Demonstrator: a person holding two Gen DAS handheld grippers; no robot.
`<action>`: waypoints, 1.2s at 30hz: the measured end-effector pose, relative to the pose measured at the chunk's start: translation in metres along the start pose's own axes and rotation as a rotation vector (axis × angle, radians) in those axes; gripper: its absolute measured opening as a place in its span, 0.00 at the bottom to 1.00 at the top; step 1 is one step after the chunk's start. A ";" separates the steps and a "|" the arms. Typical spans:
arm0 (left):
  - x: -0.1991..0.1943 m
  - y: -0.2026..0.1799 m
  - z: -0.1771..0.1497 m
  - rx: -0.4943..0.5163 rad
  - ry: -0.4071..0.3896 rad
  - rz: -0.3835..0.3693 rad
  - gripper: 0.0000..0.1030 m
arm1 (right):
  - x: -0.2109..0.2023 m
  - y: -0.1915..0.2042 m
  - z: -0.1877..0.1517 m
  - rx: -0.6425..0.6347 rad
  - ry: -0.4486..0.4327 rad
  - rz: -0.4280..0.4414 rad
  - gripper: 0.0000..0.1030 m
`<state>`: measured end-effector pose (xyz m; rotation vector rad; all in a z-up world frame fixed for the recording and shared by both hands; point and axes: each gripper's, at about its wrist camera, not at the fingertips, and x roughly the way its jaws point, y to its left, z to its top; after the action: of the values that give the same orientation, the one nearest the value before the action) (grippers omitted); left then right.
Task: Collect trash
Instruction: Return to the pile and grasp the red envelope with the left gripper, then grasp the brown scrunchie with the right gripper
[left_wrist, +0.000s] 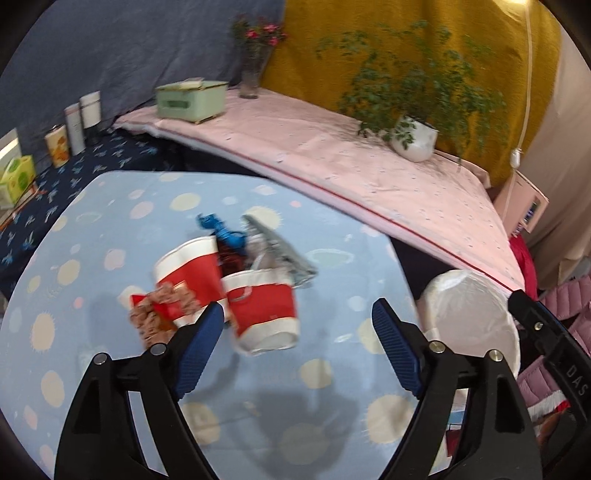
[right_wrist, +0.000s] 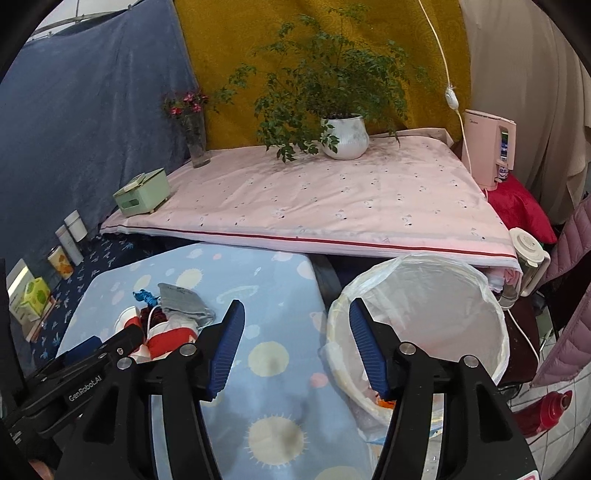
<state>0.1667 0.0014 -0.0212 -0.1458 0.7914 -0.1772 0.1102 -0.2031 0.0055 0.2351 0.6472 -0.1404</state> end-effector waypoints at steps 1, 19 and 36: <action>0.001 0.009 -0.002 -0.015 0.008 0.007 0.76 | 0.001 0.007 -0.002 -0.006 0.005 0.007 0.56; 0.044 0.116 -0.042 -0.181 0.158 0.009 0.46 | 0.042 0.104 -0.048 -0.091 0.132 0.115 0.56; 0.037 0.164 -0.058 -0.232 0.177 -0.084 0.06 | 0.092 0.185 -0.088 -0.120 0.316 0.290 0.45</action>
<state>0.1676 0.1498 -0.1196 -0.3867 0.9821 -0.1789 0.1691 -0.0071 -0.0873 0.2348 0.9239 0.2182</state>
